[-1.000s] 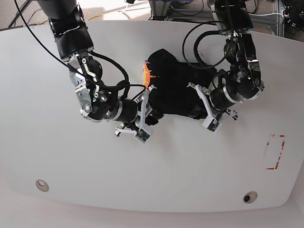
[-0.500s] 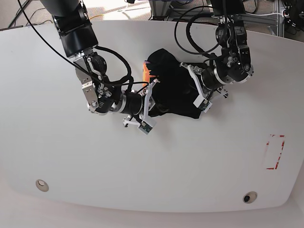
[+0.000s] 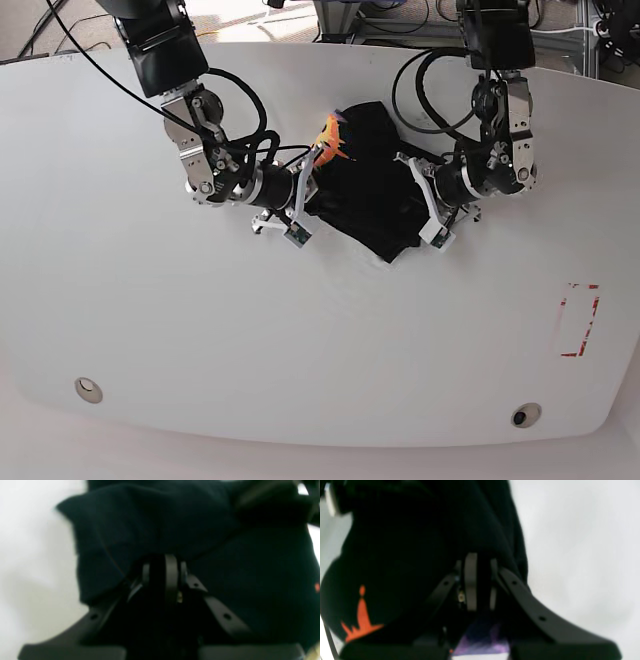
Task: Layout the t-shirt on the table in an organized manner, then fold the t-shirt properly
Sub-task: 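Lift the shirt bundle with both grippers and fold it over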
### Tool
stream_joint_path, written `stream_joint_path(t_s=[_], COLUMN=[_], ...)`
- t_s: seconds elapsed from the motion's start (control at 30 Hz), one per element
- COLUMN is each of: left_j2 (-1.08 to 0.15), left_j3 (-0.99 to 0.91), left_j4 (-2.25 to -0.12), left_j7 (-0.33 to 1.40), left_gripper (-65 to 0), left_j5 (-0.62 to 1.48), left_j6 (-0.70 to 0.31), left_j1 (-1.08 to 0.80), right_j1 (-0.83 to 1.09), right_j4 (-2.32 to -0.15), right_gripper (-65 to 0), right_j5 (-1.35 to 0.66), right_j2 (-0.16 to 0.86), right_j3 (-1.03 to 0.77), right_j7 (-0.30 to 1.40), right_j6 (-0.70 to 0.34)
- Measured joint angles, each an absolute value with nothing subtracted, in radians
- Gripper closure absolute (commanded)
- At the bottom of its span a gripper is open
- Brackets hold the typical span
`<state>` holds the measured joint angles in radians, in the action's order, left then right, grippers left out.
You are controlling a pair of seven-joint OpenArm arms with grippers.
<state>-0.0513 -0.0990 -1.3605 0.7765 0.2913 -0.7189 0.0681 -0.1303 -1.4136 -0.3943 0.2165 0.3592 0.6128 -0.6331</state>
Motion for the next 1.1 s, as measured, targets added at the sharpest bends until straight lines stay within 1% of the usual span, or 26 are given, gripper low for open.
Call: stream_joint_path(t_s=[0.2, 0.4, 0.5, 0.67, 0.77, 0.87, 1.0, 1.1], left_j2=[-0.07, -0.052, -0.038, -0.042, -0.042, -0.044, -0.042, -0.043], left_j3=[-0.069, -0.049, -0.047, -0.051, -0.054, -0.055, -0.072, -0.087], left_j4=[-1.258, -1.255, -1.325, -1.53, -1.62, -1.687, -1.756, -1.782], left_j7=[0.766, 0.795, 0.817, 0.899, 0.933, 0.978, 1.027, 1.026], left_gripper=[-5.6, -5.6, -5.6, -5.6, -5.6, -5.6, -5.6, -5.6], left_j5=[0.282, 0.241, 0.226, 0.236, 0.239, 0.24, 0.237, 0.236], left_j6=[-0.723, -0.709, -0.697, -0.697, -0.696, -0.696, -0.698, -0.698], left_j1=[0.171, 0.226, 0.242, 0.27, 0.27, 0.232, 0.136, 0.063], right_j1=[-0.054, -0.007, 0.01, -0.022, -0.071, -0.116, -0.168, -0.202], right_j4=[-1.51, -1.651, -1.745, -1.857, -1.867, -1.858, -1.787, -1.707], right_gripper=[-5.9, -5.9, -5.9, -5.9, -5.9, -5.9, -5.9, -5.9], right_j5=[-0.39, -0.373, -0.374, -0.369, -0.37, -0.374, -0.369, -0.367], right_j2=[0.216, 0.216, 0.216, 0.209, 0.193, 0.174, 0.131, 0.116], right_j3=[0.359, 0.359, 0.332, 0.304, 0.305, 0.309, 0.312, 0.314], right_j7=[0.63, 0.751, 0.823, 0.933, 0.955, 0.951, 0.951, 0.931], right_j6=[-0.628, -0.629, -0.617, -0.603, -0.603, -0.603, -0.603, -0.602])
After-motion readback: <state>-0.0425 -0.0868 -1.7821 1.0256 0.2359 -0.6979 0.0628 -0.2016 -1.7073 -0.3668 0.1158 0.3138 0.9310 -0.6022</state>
